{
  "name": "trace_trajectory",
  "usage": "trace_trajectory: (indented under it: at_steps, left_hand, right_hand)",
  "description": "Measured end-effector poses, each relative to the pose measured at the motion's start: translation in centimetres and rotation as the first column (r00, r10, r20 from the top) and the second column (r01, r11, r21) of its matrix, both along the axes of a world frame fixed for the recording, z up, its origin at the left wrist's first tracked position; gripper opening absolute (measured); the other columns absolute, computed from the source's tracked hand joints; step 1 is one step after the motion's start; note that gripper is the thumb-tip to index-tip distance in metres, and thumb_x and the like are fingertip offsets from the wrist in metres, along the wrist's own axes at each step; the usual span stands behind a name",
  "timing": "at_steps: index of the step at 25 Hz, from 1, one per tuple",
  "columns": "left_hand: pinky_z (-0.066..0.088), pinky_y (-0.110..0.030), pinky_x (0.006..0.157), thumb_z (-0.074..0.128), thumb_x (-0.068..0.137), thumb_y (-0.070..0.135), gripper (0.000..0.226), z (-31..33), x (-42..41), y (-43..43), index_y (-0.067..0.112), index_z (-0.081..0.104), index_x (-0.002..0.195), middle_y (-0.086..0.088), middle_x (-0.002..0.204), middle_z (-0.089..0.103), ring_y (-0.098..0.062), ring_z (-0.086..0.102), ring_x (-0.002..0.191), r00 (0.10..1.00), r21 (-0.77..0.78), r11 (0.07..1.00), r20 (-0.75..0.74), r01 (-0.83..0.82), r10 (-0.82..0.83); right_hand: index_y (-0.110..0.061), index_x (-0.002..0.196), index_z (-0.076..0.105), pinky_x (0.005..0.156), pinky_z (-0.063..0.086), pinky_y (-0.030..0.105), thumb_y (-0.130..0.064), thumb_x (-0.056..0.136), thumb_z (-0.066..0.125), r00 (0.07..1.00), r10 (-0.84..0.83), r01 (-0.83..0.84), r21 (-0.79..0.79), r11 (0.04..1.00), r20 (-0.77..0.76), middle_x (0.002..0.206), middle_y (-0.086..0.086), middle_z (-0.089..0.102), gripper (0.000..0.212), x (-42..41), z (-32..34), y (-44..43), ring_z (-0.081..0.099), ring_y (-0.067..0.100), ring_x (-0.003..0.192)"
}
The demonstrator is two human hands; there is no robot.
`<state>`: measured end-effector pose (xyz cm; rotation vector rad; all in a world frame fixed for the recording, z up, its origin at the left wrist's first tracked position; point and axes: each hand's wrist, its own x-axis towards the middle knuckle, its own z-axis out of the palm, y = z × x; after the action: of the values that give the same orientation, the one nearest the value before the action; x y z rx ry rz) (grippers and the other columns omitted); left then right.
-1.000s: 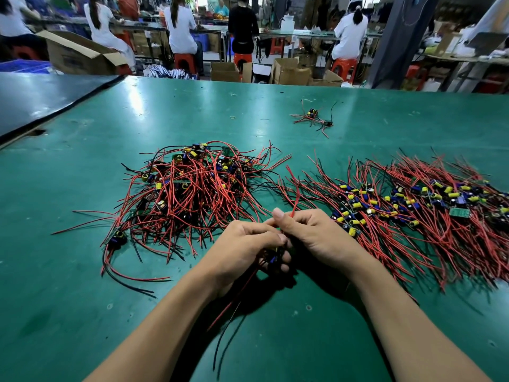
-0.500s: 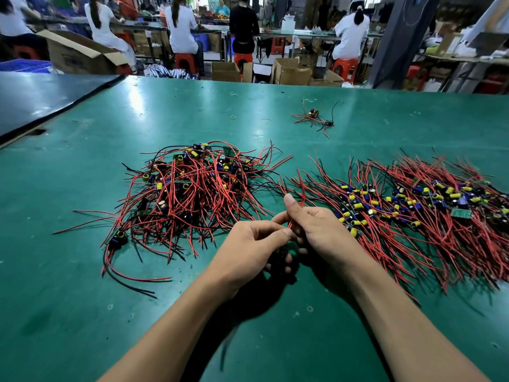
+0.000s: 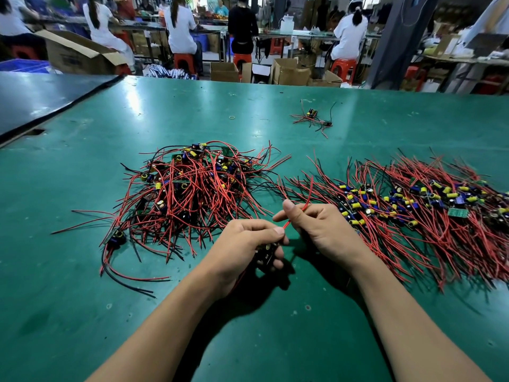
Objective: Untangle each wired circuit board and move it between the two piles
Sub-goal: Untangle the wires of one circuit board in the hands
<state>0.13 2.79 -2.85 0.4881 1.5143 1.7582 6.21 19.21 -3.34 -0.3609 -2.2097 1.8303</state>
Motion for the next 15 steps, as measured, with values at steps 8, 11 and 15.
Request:
trace_trajectory:
  at_steps: [8,11,15]
  left_hand:
    - [0.049,-0.025,0.052,0.064,0.089,0.011,0.02,0.1,0.0,0.1,0.007,0.072,0.071,-0.011,0.057,0.059,-0.019,0.054,0.049,1.0,0.022,1.0,-0.009,-0.017,0.017]
    - [0.049,-0.025,0.051,0.061,0.091,0.009,0.017,-0.1,-0.1,0.2,0.005,0.072,0.079,-0.01,0.055,0.057,-0.019,0.054,0.047,0.997,0.014,0.997,0.019,-0.079,0.079]
    - [0.048,-0.026,0.054,0.062,0.092,0.011,0.017,-0.2,-0.1,0.4,0.009,0.075,0.081,-0.009,0.056,0.056,-0.018,0.054,0.049,0.999,0.033,0.999,0.045,-0.033,0.032]
  right_hand:
    - [-0.016,0.071,0.075,0.039,0.02,0.017,-0.065,0.073,0.074,0.993,-0.097,0.077,-0.267,0.961,-0.062,0.047,-0.001,0.036,0.05,-0.6,-0.6,-0.8,0.025,0.01,0.037]
    - [-0.016,0.083,0.078,0.037,0.028,0.018,-0.055,0.075,0.075,0.996,0.064,-0.083,-0.341,0.936,-0.068,0.056,-0.001,0.048,0.04,-0.6,-0.4,-0.5,0.031,0.007,0.039]
    - [-0.015,0.084,0.079,0.037,0.031,0.017,-0.052,0.076,0.074,0.996,0.063,-0.082,-0.35,0.933,-0.067,0.061,-0.003,0.055,0.038,-0.4,0.0,0.1,0.035,0.005,0.04]
